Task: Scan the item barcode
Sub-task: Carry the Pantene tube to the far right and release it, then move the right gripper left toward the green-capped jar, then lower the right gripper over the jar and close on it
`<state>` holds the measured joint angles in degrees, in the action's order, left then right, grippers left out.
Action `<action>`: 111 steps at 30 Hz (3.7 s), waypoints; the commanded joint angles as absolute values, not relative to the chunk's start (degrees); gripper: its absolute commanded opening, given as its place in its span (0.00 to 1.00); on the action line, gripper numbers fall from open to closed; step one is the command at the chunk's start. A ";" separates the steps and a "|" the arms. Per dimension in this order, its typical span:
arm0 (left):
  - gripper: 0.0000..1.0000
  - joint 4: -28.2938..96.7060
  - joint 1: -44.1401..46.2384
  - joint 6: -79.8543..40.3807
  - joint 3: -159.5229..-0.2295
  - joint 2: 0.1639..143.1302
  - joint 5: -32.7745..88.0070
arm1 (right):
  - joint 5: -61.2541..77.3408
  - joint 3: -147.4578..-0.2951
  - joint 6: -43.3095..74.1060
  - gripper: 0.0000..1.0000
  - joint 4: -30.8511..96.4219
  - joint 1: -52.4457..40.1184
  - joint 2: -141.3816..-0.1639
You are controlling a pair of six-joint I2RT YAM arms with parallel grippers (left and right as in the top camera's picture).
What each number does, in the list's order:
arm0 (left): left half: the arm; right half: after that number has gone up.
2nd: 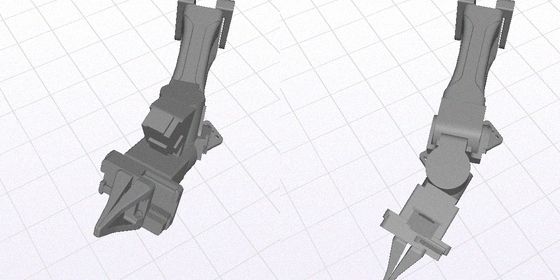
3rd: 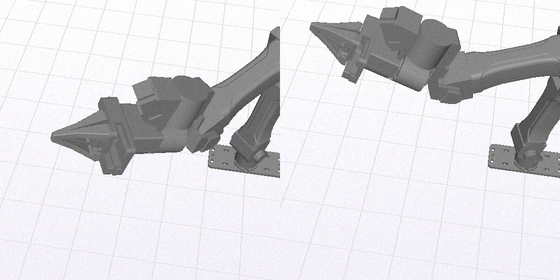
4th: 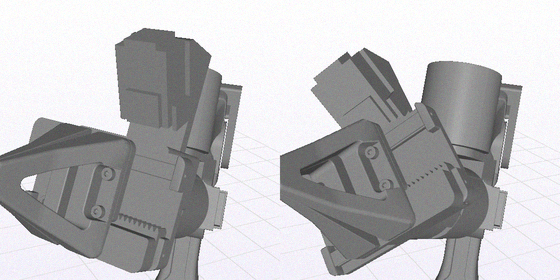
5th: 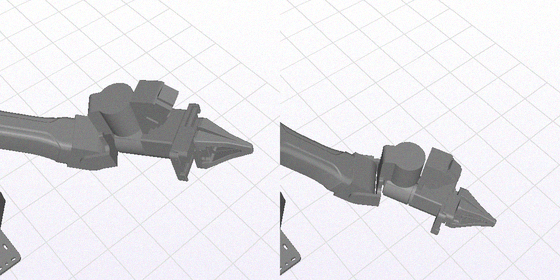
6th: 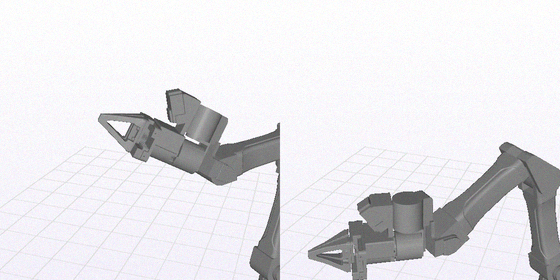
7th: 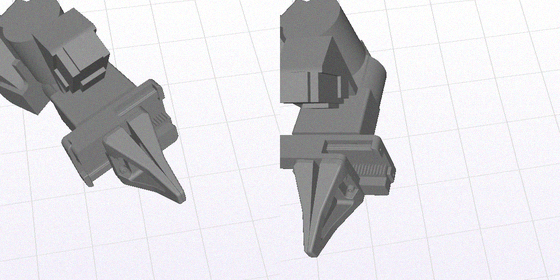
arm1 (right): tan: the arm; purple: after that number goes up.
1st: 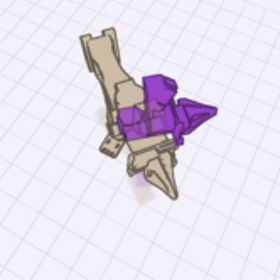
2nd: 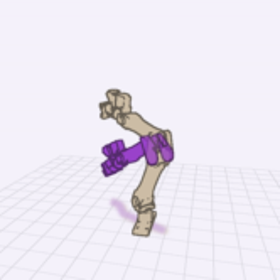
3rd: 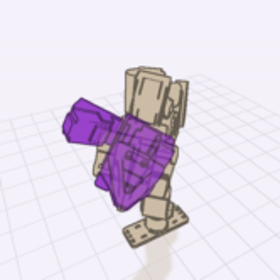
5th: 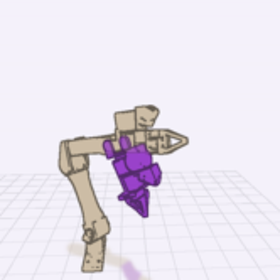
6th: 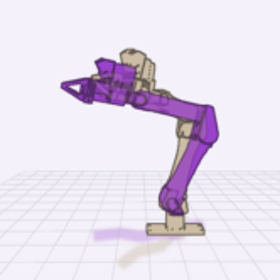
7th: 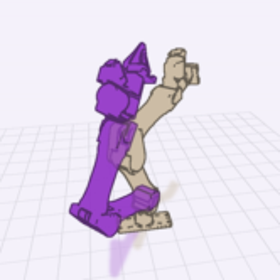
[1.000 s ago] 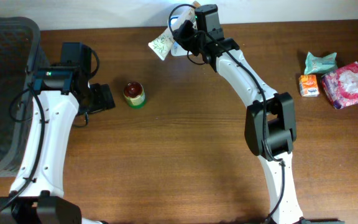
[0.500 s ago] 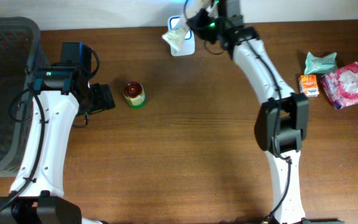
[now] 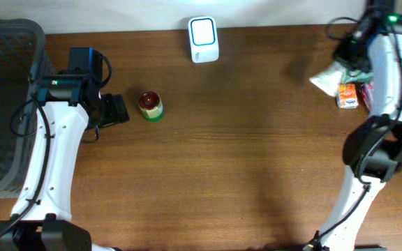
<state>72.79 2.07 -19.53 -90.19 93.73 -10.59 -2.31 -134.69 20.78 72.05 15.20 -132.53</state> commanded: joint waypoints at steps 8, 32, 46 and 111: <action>0.99 72.71 1.69 -19.70 -90.02 92.88 -11.22 | -13.17 -135.74 10.70 0.20 73.87 22.46 -131.87; 0.99 72.71 1.69 -19.70 -90.02 92.88 -11.22 | 11.90 -135.52 7.05 0.99 80.42 -1.89 -131.87; 0.99 72.71 1.69 -19.70 -90.02 92.88 -11.22 | 12.12 -135.55 9.93 0.99 76.27 -20.84 -131.94; 0.99 72.71 1.80 -19.70 -90.02 92.88 -11.22 | -8.75 -135.70 20.03 0.75 60.75 -41.98 -144.99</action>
<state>72.79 2.07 -19.53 -90.19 93.73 -10.59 -4.97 -134.69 19.70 59.02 -41.74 -145.97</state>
